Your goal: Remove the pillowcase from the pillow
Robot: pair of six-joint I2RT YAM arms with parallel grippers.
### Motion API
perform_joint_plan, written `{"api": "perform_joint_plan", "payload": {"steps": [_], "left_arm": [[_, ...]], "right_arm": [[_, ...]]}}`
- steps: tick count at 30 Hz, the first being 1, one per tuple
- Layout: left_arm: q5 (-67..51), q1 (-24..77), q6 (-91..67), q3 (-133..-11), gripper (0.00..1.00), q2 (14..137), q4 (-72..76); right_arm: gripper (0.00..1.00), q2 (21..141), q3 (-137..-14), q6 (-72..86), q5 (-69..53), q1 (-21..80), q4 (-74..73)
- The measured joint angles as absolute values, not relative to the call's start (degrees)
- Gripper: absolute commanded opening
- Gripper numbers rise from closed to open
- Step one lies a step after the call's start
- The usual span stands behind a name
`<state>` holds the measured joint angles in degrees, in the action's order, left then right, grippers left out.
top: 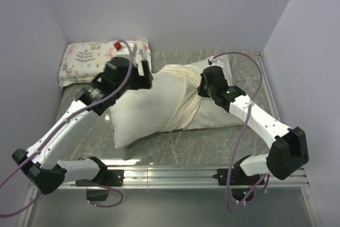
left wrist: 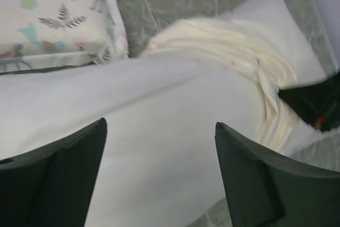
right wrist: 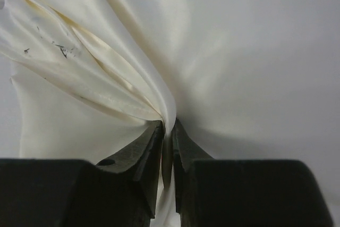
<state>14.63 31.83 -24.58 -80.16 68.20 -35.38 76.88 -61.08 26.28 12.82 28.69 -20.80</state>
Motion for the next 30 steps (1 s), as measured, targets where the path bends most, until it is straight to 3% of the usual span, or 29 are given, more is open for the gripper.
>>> {"api": "perform_joint_plan", "payload": {"steps": [3, 7, 10, 11, 12, 13, 14, 16, 17, 22, 27, 30], "left_arm": [[17.58, 40.97, -25.08, -78.22, 0.99, 70.35, -36.36], [18.76, 47.51, -25.65, -72.73, 0.99, 73.56, -36.6], [18.9, 48.53, -25.8, -68.88, 0.99, 76.4, -36.21], [19.11, 48.51, -25.87, -67.99, 0.96, 77.43, -35.77], [19.44, 48.51, -26.04, -67.51, 0.89, 78.11, -35.46], [19.99, 48.51, -26.35, -67.16, 0.75, 79.09, -35.05], [20.56, 48.51, -26.74, -67.09, 0.53, 79.81, -34.74], [21.34, 48.51, -27.35, -67.09, 0.28, 81.41, -33.95], [21.41, 48.51, -27.57, -67.07, 0.01, 82.04, -33.54], [21.39, 48.62, -28.38, -67.2, 0.0, 83.74, -32.38], [21.26, 48.12, -28.97, -67.53, 0.0, 83.92, -31.83], [20.73, 47.57, -29.36, -67.53, 0.0, 83.88, -31.29]], "right_arm": [[0.24, 78.15, -62.54, 26.04, 12.84, 28.69, -21.1], [0.31, 80.12, -65.47, 25.63, 12.71, 28.69, -21.52], [0.46, 81.28, -67.22, 25.02, 12.05, 28.69, -21.93], [0.57, 81.52, -67.79, 24.8, 11.66, 28.69, -22.2], [0.62, 81.67, -68.38, 24.67, 11.29, 28.75, -22.61], [0.69, 81.73, -68.99, 24.18, 11.2, 28.86, -23.0], [0.72, 81.67, -69.45, 24.05, 11.11, 29.04, -23.46], [0.76, 80.9, -69.87, 23.57, 11.33, 29.69, -24.03], [0.78, 80.2, -69.87, 23.53, 11.73, 30.26, -24.53], [0.81, 72.55, -66.72, 24.51, 15.16, 36.91, -25.34], [0.82, 59.22, -52.31, 28.62, 17.89, 44.82, -23.88], [0.82, 57.56, -45.63, 30.83, 18.46, 46.74, -21.93]]}}
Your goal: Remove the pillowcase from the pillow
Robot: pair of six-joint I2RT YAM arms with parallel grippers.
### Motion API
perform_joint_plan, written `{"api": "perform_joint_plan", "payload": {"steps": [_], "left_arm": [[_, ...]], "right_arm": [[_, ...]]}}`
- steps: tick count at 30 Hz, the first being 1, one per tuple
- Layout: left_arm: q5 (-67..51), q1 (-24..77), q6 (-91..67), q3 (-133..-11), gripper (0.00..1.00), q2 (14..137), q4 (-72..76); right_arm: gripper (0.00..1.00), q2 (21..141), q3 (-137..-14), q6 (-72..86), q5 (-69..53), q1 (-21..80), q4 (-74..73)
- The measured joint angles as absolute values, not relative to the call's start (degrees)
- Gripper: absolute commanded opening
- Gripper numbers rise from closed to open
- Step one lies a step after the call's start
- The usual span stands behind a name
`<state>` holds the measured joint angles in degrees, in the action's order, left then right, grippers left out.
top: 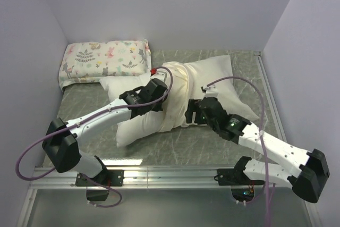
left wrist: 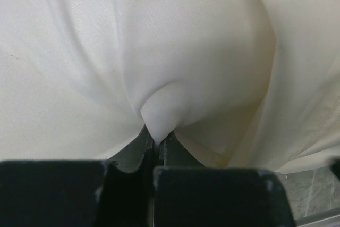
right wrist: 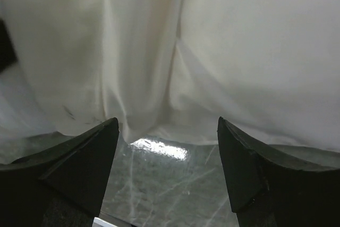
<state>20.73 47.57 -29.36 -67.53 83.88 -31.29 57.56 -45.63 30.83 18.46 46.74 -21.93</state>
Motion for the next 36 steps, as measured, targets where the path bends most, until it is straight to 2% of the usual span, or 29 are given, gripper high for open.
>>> {"api": "perform_joint_plan", "payload": {"steps": [3, 5, 6, 7, 9, 10, 11, 15, 20, 25, 32, 36], "left_arm": [[20.29, 47.24, -29.45, -67.79, 0.0, 83.81, -31.18], [20.23, 47.18, -29.43, -68.36, 0.0, 83.72, -31.57], [20.23, 47.13, -29.41, -68.71, 0.0, 83.55, -31.94], [20.05, 47.0, -29.34, -69.17, 0.0, 83.24, -32.56], [19.31, 46.35, -29.17, -70.17, 0.0, 82.46, -33.69], [18.72, 45.74, -29.08, -70.81, 0.0, 81.84, -34.06], [17.96, 44.97, -28.95, -71.35, 0.0, 81.3, -34.24], [15.14, 40.42, -27.97, -72.77, 0.0, 78.43, -34.48], [9.43, 30.48, -27.64, -73.23, 0.0, 74.76, -35.05], [2.72, 22.02, -27.86, -73.95, 0.0, 71.94, -35.51], [-4.67, 19.05, -28.23, -74.13, 0.0, 70.04, -37.1], [-6.74, 19.05, -28.23, -77.34, 0.0, 70.06, -39.24]], "right_arm": [[0.79, 61.67, -42.7, 32.25, 18.83, 47.44, -19.29], [0.66, 65.1, -42.83, 32.77, 19.86, 47.51, -18.0], [0.56, 66.89, -43.07, 33.06, 20.67, 47.48, -17.37], [0.33, 68.12, -43.18, 33.21, 21.34, 47.48, -16.78], [0.27, 68.86, -43.18, 33.58, 22.37, 47.33, -16.73], [0.15, 68.64, -43.18, 33.85, 22.87, 47.0, -16.71], [0.09, 68.12, -43.18, 33.69, 23.03, 46.48, -16.67], [0.02, 63.81, -43.64, 33.78, 22.87, 40.73, -17.85], [0.0, 56.93, -44.51, 33.32, 19.11, 27.75, -18.68], [0.0, 56.51, -46.63, 33.04, 11.6, 19.92, -18.76], [0.0, 56.51, -49.19, 31.53, -2.52, 5.3, -20.8], [0.0, 57.14, -54.43, 30.74, -5.54, 2.11, -24.93]]}}
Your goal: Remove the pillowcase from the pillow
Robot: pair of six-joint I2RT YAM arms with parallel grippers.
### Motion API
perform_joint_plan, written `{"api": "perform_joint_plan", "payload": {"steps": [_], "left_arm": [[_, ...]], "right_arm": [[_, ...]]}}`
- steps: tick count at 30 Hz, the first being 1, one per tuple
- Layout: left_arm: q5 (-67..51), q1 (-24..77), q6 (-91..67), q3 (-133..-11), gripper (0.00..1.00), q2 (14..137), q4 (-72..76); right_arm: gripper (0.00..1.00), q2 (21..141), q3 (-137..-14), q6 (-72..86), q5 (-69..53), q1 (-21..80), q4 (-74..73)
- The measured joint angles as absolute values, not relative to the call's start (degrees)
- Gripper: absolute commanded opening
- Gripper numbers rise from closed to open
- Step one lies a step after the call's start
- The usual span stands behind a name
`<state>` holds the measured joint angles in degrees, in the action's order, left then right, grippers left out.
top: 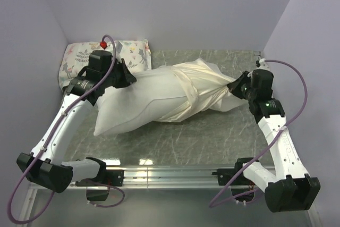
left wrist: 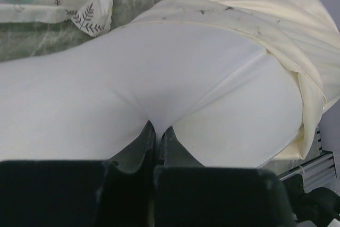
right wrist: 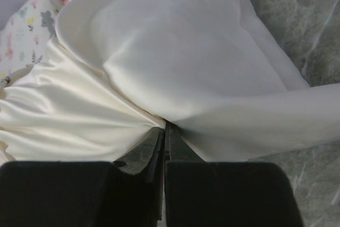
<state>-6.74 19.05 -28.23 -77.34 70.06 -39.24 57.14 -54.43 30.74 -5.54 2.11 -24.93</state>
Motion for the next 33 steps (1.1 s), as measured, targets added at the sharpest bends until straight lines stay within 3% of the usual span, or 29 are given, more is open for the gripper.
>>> {"api": "perform_joint_plan", "payload": {"steps": [9, 19, 20, 22, 23, 26, 29, 33], "left_arm": [[-6.92, 18.59, -28.14, -84.66, 0.0, 70.0, -40.62], [-15.81, 11.97, -27.99, -77.82, 0.0, 67.81, -38.48], [-16.53, 11.94, -27.9, -75.79, 0.0, 67.24, -37.74], [-16.84, 12.73, -27.83, -69.58, 0.0, 65.98, -35.44], [-16.58, 13.5, -27.88, -66.52, 0.0, 65.3, -34.48], [-15.66, 17.41, -28.69, -56.97, 0.0, 63.26, -30.83], [-15.64, 21.04, -30.98, -49.78, 0.07, 59.59, -26.92], [-15.35, 23.66, -34.06, -43.94, 0.15, 54.78, -22.7]], "right_arm": [[0.0, 58.26, -62.76, 30.15, -14.06, -4.84, -28.82], [0.0, 57.87, -59.99, 30.11, -17.39, -5.54, -29.15], [0.04, 57.06, -58.7, 29.78, -15.79, -4.58, -29.02], [0.23, 54.57, -55.42, 28.91, -12.43, -1.67, -28.71], [0.41, 53.17, -53.89, 28.16, -10.94, -0.54, -28.77], [0.63, 49.41, -52.42, 26.09, -6.94, 1.39, -29.39], [0.74, 46.94, -53.76, 24.08, -5.1, 5.67, -27.68], [0.79, 51.4, -60.49, 20.56, -3.4, 17.19, -26.52]]}}
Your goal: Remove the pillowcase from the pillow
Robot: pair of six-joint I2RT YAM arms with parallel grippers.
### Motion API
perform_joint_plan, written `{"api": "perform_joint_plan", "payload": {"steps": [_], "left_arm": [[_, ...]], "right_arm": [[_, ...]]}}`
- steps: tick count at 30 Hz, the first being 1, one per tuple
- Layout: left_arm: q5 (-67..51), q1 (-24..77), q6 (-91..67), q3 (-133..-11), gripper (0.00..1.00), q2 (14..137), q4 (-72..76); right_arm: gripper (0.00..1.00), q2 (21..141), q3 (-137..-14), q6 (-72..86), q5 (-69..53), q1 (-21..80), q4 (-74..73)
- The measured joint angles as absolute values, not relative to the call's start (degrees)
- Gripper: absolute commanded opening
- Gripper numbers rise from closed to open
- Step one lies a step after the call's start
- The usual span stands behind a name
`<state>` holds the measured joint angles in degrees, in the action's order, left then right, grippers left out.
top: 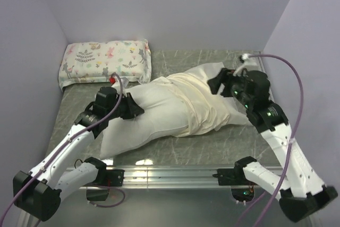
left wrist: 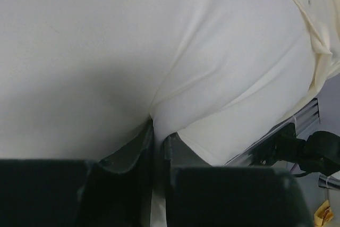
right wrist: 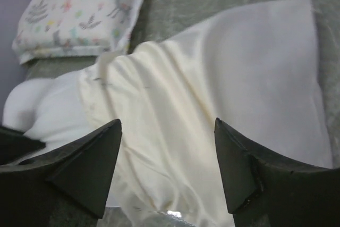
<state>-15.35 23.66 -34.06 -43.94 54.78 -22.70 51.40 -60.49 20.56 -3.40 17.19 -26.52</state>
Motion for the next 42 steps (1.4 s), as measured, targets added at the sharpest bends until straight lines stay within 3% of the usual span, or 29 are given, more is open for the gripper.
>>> {"api": "perform_joint_plan", "payload": {"steps": [2, 4, 11, 13, 14, 15, 16, 17, 20, 31, 42], "left_arm": [[-14.61, 24.34, -35.79, -41.71, 0.11, 52.95, -21.1], [-13.63, 24.99, -37.47, -40.12, 0.0, 51.83, -19.9], [-10.52, 26.94, -41.71, -36.73, 0.0, 50.48, -16.88], [-9.76, 27.11, -41.98, -36.58, 0.0, 49.91, -16.95], [-9.17, 27.2, -42.24, -36.58, 0.0, 49.54, -16.99], [-8.64, 27.22, -42.39, -36.58, 0.0, 49.21, -17.06], [-8.16, 27.22, -42.61, -36.58, 0.0, 48.84, -17.19], [-7.77, 27.29, -42.78, -36.6, 0.0, 48.29, -17.43], [-7.03, 27.46, -43.22, -36.71, 0.0, 45.74, -18.81], [-2.2, 27.9, -44.95, -43.7, 0.0, 37.34, -30.68], [5.39, 28.34, -46.09, -51.7, 0.0, 34.54, -40.12]], "right_arm": [[0.81, 56.9, -66.17, 17.89, -1.5, 24.34, -26.09], [0.82, 64.14, -71.55, 15.33, 0.49, 30.11, -25.3], [0.81, 88.71, -81.49, 10.09, 1.58, 37.93, -25.02], [0.69, 94.02, -83.02, 9.43, 2.33, 38.74, -26.37], [0.41, 96.4, -83.99, 9.28, 3.01, 38.94, -27.29], [0.23, 98.41, -85.32, 9.39, 4.01, 39.16, -28.32], [0.14, 99.94, -86.74, 9.76, 5.28, 39.16, -28.93], [0.06, 100.77, -87.83, 10.28, 6.33, 39.03, -29.36], [0.0, 101.6, -90.02, 13.3, 9.85, 37.21, -30.96], [0.0, 100.47, -90.43, 23.55, 5.89, 14.11, -37.12], [0.01, 100.12, -97.54, 26.17, -1.02, 13.28, -42.81]]}}
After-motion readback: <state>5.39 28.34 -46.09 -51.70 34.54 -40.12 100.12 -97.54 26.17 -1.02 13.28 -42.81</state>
